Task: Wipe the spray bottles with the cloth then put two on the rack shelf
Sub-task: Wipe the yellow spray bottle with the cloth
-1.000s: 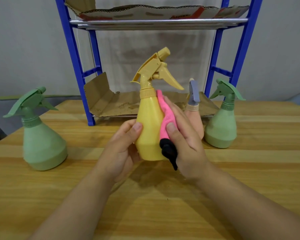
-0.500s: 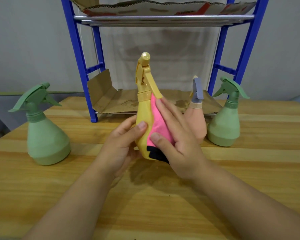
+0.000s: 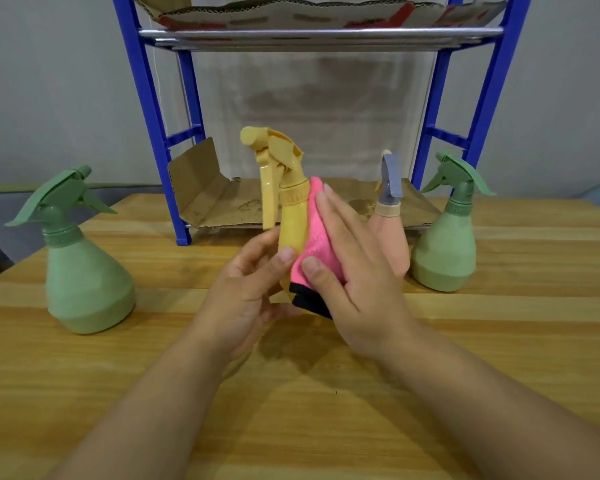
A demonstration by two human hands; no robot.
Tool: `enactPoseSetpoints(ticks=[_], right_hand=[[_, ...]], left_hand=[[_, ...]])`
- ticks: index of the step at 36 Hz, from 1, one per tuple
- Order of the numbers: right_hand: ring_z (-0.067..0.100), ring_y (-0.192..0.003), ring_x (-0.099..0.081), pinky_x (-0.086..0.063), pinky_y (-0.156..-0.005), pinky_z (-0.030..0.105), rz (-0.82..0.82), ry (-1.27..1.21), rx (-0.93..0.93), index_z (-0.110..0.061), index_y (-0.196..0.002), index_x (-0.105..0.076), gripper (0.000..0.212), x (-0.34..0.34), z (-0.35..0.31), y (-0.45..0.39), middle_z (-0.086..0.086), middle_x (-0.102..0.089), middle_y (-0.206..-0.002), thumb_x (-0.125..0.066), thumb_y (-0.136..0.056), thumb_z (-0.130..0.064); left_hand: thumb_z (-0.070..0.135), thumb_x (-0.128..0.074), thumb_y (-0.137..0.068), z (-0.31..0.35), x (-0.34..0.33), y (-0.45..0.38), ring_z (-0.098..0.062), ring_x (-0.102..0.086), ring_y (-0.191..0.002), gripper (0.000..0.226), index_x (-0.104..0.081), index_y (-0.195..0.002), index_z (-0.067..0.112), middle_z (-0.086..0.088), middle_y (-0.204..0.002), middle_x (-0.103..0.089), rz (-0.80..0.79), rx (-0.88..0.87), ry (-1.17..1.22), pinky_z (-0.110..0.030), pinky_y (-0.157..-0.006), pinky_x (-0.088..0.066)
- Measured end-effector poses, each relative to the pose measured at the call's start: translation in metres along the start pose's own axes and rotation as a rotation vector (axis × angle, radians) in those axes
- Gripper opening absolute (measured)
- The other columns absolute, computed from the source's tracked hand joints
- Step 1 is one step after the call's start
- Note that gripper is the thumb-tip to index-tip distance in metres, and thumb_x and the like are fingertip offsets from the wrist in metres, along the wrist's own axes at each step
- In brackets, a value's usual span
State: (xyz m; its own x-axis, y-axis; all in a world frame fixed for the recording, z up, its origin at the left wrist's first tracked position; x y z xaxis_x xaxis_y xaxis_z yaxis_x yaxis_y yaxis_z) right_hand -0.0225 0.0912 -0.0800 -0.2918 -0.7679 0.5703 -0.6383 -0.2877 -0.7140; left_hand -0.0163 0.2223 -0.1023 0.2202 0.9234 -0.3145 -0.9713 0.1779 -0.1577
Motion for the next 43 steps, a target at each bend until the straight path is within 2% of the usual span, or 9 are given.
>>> enactPoseSetpoints(ticks=[6, 11, 14, 18, 23, 28, 33, 36, 43], right_hand=[[0.003, -0.147, -0.016, -0.018, -0.119, 0.024, -0.002, -0.097, 0.054, -0.017, -0.152, -0.019, 0.063, 0.005, -0.003, -0.001, -0.002, -0.021, -0.160, -0.040, -0.097, -0.039], [0.013, -0.143, -0.031, -0.029, -0.116, 0.047, -0.102, -0.572, -0.071, -0.018, -0.151, -0.025, 0.069, 0.006, 0.006, -0.002, -0.002, -0.034, -0.154, -0.047, -0.093, -0.049], [0.012, -0.138, -0.040, -0.032, -0.115, 0.042, -0.125, -0.766, -0.179, -0.015, -0.150, -0.028, 0.067, 0.008, 0.011, -0.002, -0.003, -0.043, -0.148, -0.049, -0.091, -0.038], [0.005, -0.133, -0.044, -0.035, -0.113, 0.037, -0.067, -0.693, -0.240, -0.021, -0.147, -0.033, 0.059, 0.007, 0.017, -0.001, -0.017, -0.053, -0.136, -0.048, -0.092, -0.038], [-0.001, -0.135, -0.037, -0.034, -0.114, 0.040, -0.064, -0.441, -0.219, -0.030, -0.150, -0.026, 0.064, 0.004, 0.019, -0.001, -0.010, -0.042, -0.145, -0.041, -0.092, -0.050], [0.008, -0.134, -0.042, -0.040, -0.109, 0.044, -0.080, -0.510, -0.213, -0.032, -0.150, -0.026, 0.066, 0.002, 0.017, -0.001, -0.008, -0.043, -0.145, -0.044, -0.090, -0.053], [0.001, -0.116, -0.057, -0.049, -0.093, 0.022, -0.104, -0.764, -0.324, -0.026, -0.138, -0.045, 0.047, 0.003, 0.016, 0.000, -0.009, -0.059, -0.127, -0.040, -0.096, -0.047], [0.003, -0.117, -0.057, -0.048, -0.095, 0.023, -0.064, -0.719, -0.354, -0.023, -0.136, -0.048, 0.053, 0.003, 0.020, 0.001, -0.008, -0.063, -0.123, -0.037, -0.092, -0.050], [-0.007, -0.118, -0.050, -0.039, -0.099, 0.013, 0.046, -0.467, -0.245, -0.019, -0.140, -0.045, 0.051, 0.009, 0.018, -0.001, -0.022, -0.056, -0.121, -0.031, -0.097, -0.041]], left_hand=[[0.034, -0.083, -0.057, 0.002, 0.003, -0.002, -0.025, -0.066, -0.090, 0.060, -0.066, -0.114, 0.025, -0.006, -0.107, -0.069, -0.048, -0.016, 0.025, -0.047, -0.070, -0.055], [0.043, -0.087, -0.052, 0.004, 0.006, 0.001, -0.028, -0.067, -0.096, 0.076, -0.064, -0.120, 0.019, -0.013, -0.112, -0.068, -0.179, 0.019, 0.045, -0.045, -0.070, -0.057], [0.043, -0.084, -0.057, 0.002, 0.002, 0.002, -0.029, -0.066, -0.099, 0.072, -0.063, -0.121, 0.019, -0.014, -0.113, -0.067, -0.219, 0.029, 0.045, -0.047, -0.075, -0.056], [0.039, -0.078, -0.067, 0.000, -0.005, 0.001, -0.031, -0.063, -0.105, 0.063, -0.060, -0.124, 0.020, -0.016, -0.120, -0.064, -0.212, 0.043, 0.014, -0.048, -0.079, -0.055], [0.035, -0.082, -0.061, -0.002, -0.010, -0.001, -0.024, -0.067, -0.095, 0.065, -0.062, -0.121, 0.018, -0.010, -0.110, -0.069, -0.156, 0.019, 0.032, -0.039, -0.070, -0.057], [0.018, -0.064, -0.073, 0.002, -0.008, -0.002, -0.022, -0.068, -0.085, 0.044, -0.062, -0.117, 0.018, -0.007, -0.098, -0.071, -0.140, -0.031, 0.061, -0.037, -0.066, -0.058], [0.043, -0.087, -0.050, 0.006, -0.003, -0.004, -0.025, -0.068, -0.091, 0.078, -0.062, -0.119, 0.015, -0.009, -0.105, -0.070, -0.118, -0.096, 0.078, -0.039, -0.064, -0.056], [0.046, -0.086, -0.049, 0.007, -0.002, -0.006, -0.026, -0.067, -0.094, 0.085, -0.059, -0.122, 0.012, -0.010, -0.107, -0.069, -0.090, -0.104, 0.067, -0.040, -0.065, -0.056], [0.027, -0.065, -0.076, 0.006, -0.004, -0.010, -0.025, -0.066, -0.101, 0.048, -0.057, -0.123, 0.018, -0.007, -0.114, -0.069, -0.058, -0.092, 0.066, -0.045, -0.077, -0.056]])
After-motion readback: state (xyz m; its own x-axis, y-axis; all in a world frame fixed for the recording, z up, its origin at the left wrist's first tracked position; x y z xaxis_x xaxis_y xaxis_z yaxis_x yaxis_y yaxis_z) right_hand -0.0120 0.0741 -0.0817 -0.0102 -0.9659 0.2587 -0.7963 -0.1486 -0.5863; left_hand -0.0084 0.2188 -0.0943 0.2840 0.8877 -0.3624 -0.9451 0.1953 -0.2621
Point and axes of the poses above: each hand's wrist, its own y-axis away from the middle knuckle, its own x-axis out of the back of the hand, z = x × y, the point moved 4 cm from there along -y, towards the middle knuckle
